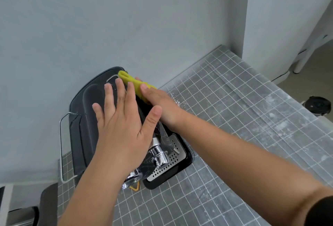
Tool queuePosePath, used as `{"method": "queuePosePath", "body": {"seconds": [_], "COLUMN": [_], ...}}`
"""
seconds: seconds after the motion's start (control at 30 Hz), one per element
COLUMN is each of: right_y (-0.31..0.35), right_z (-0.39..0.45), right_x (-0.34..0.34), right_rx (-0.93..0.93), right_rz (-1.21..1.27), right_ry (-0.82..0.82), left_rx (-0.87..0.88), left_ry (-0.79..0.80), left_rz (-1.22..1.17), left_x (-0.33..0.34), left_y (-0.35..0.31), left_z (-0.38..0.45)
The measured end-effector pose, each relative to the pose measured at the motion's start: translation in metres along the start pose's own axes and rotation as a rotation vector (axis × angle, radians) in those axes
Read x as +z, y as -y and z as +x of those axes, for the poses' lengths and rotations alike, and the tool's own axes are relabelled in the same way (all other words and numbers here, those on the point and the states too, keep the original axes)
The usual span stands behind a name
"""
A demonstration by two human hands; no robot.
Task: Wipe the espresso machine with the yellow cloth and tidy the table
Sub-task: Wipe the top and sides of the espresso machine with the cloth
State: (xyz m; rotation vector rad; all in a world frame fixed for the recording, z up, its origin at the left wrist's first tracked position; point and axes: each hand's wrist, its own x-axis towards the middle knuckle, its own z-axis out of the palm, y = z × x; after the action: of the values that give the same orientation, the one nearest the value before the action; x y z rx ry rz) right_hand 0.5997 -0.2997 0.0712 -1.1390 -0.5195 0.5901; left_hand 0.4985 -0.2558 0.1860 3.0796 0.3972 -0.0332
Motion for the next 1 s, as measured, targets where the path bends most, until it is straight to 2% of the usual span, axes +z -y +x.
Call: {"method": "queuePosePath", "body": {"seconds": [0.13, 0.27, 0.33, 0.43, 0.57, 0.63, 0.73, 0.87, 1.0], "right_y": [0.006, -0.006, -0.019, -0.001, 0.028, 0.03, 0.015, 0.004, 0.003], "right_z": [0.012, 0.032, 0.041, 0.039, 0.052, 0.058, 0.042, 0.008, -0.032], "right_x": [-0.001, -0.007, -0.012, -0.016, -0.01, -0.004, 0.0, 0.003, 0.005], "right_rx": [-0.044, 0.131, 0.156, 0.122, 0.04, 0.017, -0.105, -0.035, -0.025], "right_rz": [-0.026, -0.057, -0.073, -0.088, -0.082, -0.137, -0.233, -0.261, -0.159], "right_ry": [-0.026, -0.041, -0.036, -0.009, 0.112, 0.096, 0.049, -0.001, -0.012], "left_rx": [-0.004, -0.007, -0.008, -0.011, -0.018, -0.015, -0.02, -0.021, -0.019], "left_ry": [0.012, 0.021, 0.022, 0.025, 0.026, 0.028, 0.032, 0.033, 0.01], "left_rz": [0.037, 0.055, 0.058, 0.071, 0.076, 0.071, 0.052, 0.053, 0.013], "left_x": [-0.001, -0.003, -0.004, -0.004, -0.005, -0.005, -0.004, -0.003, -0.001], "left_y": [-0.002, -0.004, -0.004, -0.005, -0.004, -0.004, -0.004, -0.003, -0.002], "left_z": [0.001, 0.0, -0.001, -0.001, 0.0, -0.001, -0.001, 0.002, -0.002]}}
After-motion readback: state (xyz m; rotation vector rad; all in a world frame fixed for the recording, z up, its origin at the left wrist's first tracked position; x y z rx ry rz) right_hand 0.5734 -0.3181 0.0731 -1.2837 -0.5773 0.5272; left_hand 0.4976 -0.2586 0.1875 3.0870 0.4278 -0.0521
